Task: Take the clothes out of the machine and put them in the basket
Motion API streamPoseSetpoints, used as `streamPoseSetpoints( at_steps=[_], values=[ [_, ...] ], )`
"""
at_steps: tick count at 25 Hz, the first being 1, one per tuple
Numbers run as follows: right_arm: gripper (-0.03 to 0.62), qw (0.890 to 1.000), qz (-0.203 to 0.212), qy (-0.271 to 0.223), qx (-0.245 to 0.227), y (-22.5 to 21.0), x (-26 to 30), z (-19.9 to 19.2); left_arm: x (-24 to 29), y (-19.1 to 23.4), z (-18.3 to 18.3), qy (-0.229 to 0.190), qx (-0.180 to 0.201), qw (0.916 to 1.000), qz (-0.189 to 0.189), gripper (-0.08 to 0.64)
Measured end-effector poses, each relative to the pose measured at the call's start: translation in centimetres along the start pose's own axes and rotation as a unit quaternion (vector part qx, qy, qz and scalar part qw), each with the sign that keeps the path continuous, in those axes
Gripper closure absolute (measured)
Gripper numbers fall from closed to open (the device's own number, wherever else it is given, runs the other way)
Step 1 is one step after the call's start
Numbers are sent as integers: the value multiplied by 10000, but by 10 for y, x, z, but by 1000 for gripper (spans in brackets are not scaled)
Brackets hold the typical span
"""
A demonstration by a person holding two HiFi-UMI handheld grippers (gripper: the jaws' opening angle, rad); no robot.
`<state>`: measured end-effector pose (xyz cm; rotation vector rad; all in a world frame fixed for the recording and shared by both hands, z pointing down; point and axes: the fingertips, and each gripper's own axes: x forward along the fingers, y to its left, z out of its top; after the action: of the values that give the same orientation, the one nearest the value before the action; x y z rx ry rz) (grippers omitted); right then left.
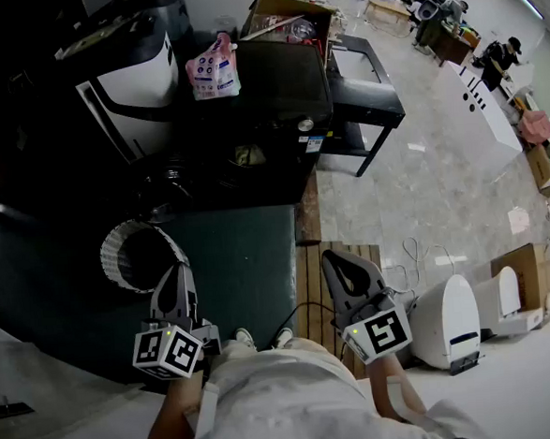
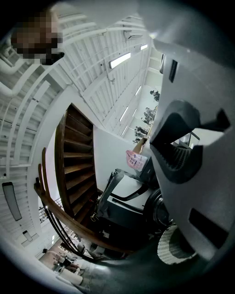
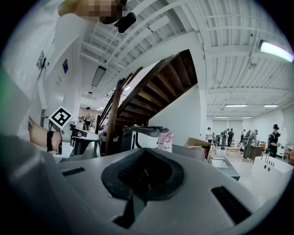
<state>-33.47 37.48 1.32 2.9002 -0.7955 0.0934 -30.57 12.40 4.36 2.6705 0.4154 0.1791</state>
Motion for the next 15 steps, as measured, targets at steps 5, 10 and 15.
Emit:
streamPoseSetpoints(
  at_steps=[5, 10, 15],
  values=[
    [580, 10000, -13, -43, -3, -2, -7, 0, -3, -5, 0, -10, 31, 10000, -3, 546],
    [580, 10000, -21, -19, -25, -6, -9, -4, 1, -10, -7, 22, 85, 9999, -57, 546],
    [578, 9999, -46, -11, -89, -8, -17, -8, 1, -12, -19, 106, 14, 9999, -59, 546]
  ],
)
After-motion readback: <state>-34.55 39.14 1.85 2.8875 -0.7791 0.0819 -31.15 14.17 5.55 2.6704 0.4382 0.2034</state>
